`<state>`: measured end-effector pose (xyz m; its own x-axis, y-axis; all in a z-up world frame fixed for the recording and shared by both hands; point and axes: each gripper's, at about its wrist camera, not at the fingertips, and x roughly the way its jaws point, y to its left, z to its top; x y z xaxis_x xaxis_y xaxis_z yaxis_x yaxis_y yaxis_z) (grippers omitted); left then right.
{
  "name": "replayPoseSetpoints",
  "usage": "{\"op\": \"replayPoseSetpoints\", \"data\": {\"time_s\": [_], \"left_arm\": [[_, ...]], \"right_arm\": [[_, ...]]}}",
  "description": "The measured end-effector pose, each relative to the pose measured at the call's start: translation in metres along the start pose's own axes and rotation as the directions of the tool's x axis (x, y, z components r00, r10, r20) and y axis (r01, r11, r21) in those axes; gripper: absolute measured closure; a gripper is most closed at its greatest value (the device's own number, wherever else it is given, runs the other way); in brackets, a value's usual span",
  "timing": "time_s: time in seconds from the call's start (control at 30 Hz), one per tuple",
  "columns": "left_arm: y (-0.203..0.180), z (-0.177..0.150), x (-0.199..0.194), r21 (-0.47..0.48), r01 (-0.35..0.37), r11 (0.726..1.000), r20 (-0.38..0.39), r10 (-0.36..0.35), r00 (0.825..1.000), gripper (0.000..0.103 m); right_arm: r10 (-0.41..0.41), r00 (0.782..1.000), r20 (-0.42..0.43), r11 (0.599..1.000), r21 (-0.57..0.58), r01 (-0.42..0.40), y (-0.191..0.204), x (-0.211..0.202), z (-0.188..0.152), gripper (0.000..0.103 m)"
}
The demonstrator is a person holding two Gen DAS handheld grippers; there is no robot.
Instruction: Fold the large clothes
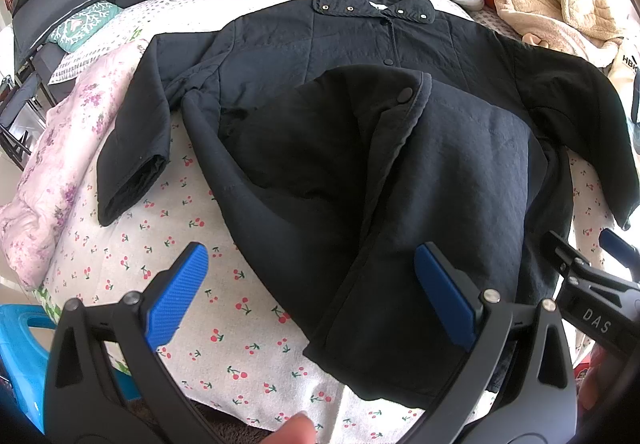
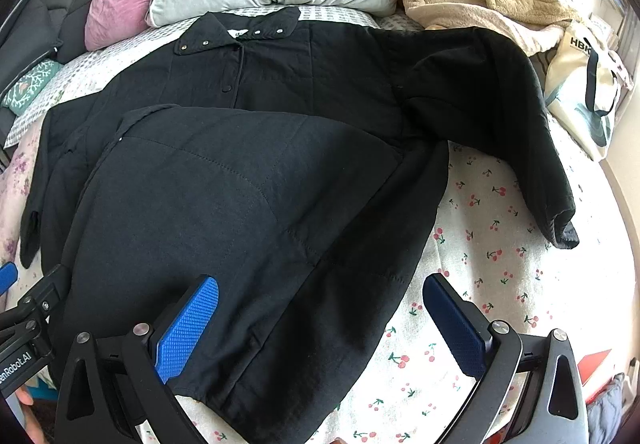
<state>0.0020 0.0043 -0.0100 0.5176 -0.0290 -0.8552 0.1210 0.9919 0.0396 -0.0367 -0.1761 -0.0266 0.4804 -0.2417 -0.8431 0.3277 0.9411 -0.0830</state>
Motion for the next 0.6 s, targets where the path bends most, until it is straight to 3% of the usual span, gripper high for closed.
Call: {"op": "replayPoseSetpoints", "data": {"time_s": [0.6], "left_arm": [[0.0000,0.0004,0.0003,-0.001,0.001,1.000,-0.001,-0.001,1.000,0.001]], "right_arm": [[-0.001,1.000,-0.005,1.000,0.000,0.001,0.0006,0.0015,-0.0002,0.000]]}}
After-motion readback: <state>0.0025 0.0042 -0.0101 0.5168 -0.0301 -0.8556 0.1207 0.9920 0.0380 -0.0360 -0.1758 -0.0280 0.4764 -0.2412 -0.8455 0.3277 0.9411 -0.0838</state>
